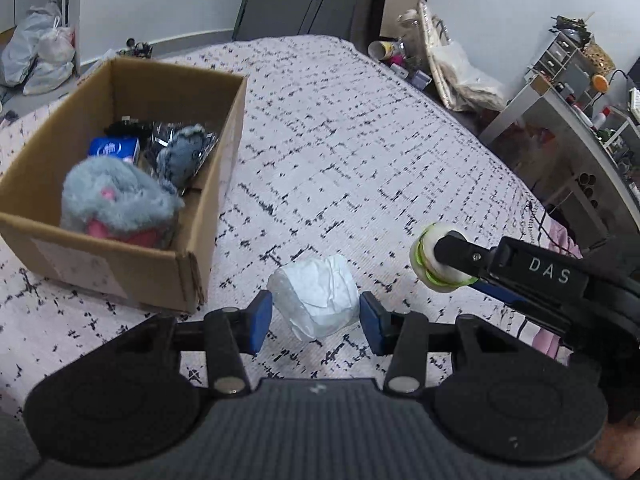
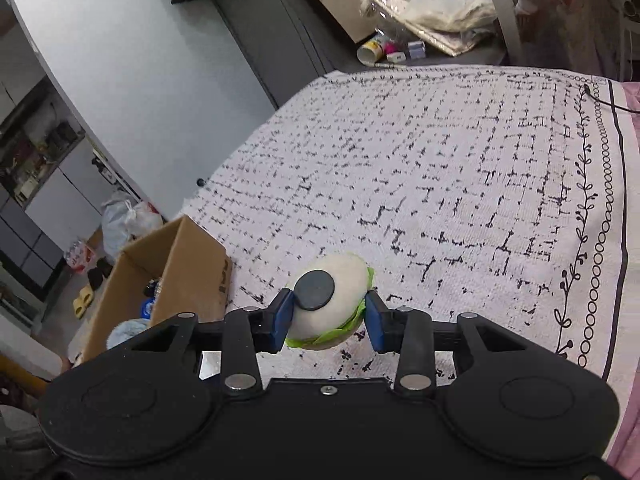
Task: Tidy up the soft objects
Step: 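Carry the white item and burger toy over the box with both grippers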
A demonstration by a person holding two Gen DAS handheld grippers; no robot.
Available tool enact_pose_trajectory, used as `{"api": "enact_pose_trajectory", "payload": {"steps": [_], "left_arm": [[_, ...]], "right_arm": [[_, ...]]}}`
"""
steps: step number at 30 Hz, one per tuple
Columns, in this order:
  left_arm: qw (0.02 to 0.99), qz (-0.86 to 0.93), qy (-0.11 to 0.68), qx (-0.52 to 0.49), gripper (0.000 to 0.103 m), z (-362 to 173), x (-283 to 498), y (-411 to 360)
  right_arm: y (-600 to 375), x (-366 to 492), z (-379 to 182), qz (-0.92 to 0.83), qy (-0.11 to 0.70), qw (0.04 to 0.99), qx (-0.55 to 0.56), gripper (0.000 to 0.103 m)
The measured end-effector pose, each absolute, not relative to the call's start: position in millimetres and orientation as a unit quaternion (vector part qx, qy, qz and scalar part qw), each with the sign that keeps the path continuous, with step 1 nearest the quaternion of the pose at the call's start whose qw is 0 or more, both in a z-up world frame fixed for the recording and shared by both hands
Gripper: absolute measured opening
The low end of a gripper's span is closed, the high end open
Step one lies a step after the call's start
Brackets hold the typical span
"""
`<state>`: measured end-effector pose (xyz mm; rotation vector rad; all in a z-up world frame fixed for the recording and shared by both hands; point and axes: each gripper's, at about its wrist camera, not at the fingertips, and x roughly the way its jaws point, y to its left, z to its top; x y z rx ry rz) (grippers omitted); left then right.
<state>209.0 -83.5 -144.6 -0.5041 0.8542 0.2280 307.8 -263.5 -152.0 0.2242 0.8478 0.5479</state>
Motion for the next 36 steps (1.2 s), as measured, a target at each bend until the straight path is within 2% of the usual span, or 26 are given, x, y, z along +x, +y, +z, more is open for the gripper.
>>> {"api": "enact_pose_trajectory", "payload": {"steps": [21, 29, 36], "left_arm": [[0.909, 0.086, 0.368, -0.178, 0.046, -47.3, 182.4, -27.2], [0.913, 0.092, 0.362, -0.162, 0.046, -31.5, 173.3, 7.8], [0.906, 0.104, 0.371, -0.176, 0.046, -41.0, 168.8, 44.1]], "right_arm": [[-256.7, 286.8, -125.1, 0.313, 0.349, 0.875, 0.12, 0.038], [-244.4, 276.9, -119.3, 0.325, 0.335, 0.876, 0.118, 0.038], [-229.9, 267.0, -116.3, 0.332, 0.318, 0.883, 0.097, 0.038]]}}
